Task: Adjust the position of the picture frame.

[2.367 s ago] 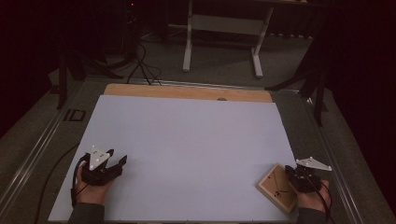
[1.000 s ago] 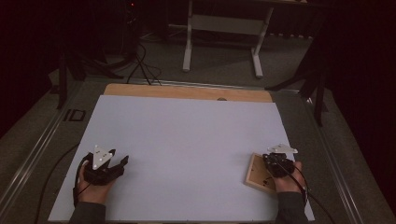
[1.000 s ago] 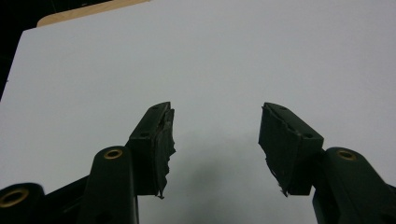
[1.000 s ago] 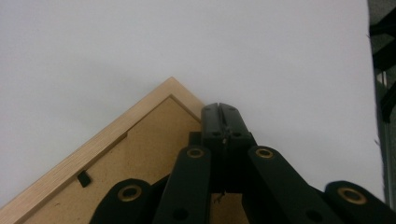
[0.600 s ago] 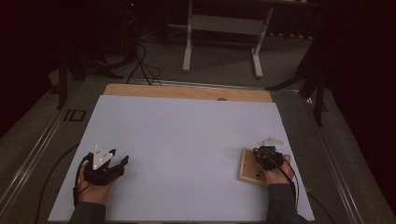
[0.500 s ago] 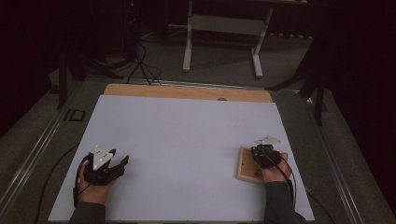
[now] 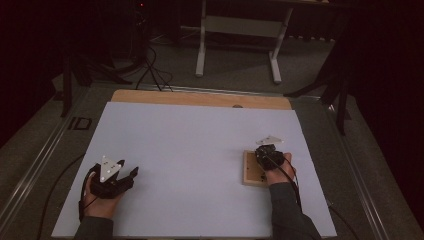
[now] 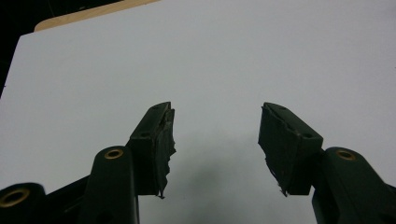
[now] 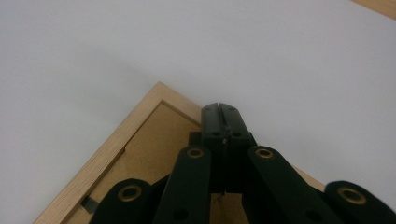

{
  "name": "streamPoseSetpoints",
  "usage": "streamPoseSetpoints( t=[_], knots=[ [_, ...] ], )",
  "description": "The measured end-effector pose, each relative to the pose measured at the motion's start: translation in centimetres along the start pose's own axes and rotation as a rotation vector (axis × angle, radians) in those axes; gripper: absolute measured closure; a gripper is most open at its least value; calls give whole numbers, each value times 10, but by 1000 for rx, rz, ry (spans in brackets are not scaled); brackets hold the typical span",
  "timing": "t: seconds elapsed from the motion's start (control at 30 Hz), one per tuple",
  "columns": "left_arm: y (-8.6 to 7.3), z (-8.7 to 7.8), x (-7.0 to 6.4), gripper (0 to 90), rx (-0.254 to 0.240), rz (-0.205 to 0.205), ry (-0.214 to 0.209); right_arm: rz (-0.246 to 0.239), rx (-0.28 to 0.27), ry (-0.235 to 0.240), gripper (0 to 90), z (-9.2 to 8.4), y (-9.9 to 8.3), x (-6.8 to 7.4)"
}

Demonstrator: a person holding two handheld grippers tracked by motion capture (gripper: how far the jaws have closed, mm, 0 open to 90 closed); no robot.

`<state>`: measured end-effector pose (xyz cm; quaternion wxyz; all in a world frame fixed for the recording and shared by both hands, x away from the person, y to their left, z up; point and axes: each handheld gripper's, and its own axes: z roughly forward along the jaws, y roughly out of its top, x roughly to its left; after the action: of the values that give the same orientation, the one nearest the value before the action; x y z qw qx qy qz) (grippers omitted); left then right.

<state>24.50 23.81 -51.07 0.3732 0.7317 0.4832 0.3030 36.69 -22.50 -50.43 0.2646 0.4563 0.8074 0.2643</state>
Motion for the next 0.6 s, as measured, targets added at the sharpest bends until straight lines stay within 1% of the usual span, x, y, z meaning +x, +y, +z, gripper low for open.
streamPoseSetpoints(
  t=[0.23, 0.3, 0.37, 0.4, 0.43, 0.47, 0.6],
  knots=[
    [0, 0, 0, 448, 1, 4, -1, -26, 2, 23, 900, 9, 12, 8],
    [0, 0, 0, 449, -1, 4, -1, -16, 1, 47, 900, 10, 15, 7],
    [0, 0, 0, 449, -3, 4, -2, -11, -5, 51, 900, 10, 16, 6],
    [0, 0, 0, 449, -3, 4, -2, -6, -11, 64, 900, 9, 16, 3],
    [0, 0, 0, 449, -2, 1, -1, -6, -11, 64, 900, 9, 16, 3],
    [0, 0, 1, 448, -1, 0, -2, -4, -18, 65, 898, 2, 16, -3],
    [0, 0, 0, 449, 0, 2, 1, 7, -28, 58, 804, -12, 12, -16]
  ],
)
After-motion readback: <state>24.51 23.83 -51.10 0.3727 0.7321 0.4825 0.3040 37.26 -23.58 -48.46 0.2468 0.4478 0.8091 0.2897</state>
